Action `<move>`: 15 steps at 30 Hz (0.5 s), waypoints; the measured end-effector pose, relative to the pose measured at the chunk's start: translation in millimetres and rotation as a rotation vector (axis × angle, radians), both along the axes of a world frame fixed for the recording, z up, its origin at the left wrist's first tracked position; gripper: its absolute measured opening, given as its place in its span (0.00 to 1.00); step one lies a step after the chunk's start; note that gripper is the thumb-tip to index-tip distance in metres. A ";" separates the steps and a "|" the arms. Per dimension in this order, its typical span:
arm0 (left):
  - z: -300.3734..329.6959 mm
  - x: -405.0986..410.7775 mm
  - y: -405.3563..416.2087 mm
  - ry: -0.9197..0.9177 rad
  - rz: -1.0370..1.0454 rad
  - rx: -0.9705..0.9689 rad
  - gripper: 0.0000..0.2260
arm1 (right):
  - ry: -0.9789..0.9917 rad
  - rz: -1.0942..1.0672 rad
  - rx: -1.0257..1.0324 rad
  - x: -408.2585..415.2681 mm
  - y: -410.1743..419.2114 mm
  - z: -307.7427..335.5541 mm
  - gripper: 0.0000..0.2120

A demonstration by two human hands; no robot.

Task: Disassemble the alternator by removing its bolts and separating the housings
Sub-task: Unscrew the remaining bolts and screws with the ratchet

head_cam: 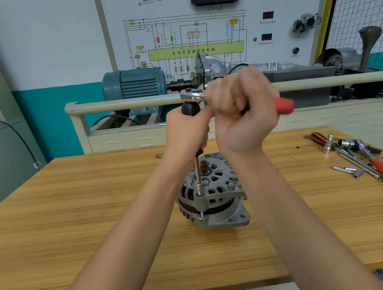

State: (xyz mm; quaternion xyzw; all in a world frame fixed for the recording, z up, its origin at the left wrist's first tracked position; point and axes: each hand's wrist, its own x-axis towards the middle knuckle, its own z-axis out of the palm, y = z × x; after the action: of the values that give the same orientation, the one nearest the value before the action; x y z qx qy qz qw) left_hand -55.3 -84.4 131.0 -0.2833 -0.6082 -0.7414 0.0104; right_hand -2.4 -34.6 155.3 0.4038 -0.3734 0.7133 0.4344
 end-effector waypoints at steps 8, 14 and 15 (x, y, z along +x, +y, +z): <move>8.9 -9.6 -16.5 -0.056 -0.608 -0.119 0.15 | -0.453 0.657 -0.546 -19.8 48.2 12.0 0.18; 5.1 -7.0 -11.1 -0.135 -0.415 -0.086 0.23 | -0.266 0.503 -0.413 -8.7 31.5 7.7 0.19; 4.9 -5.9 -8.0 -0.146 -0.326 -0.073 0.23 | -0.228 0.412 -0.351 -5.9 26.1 6.1 0.21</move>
State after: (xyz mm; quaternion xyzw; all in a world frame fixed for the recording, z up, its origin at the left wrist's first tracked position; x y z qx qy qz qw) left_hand -61.2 -92.3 135.9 -0.3236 -0.5799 -0.7293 -0.1643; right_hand -8.3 -8.5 161.4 0.3070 -0.2008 0.8809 0.2989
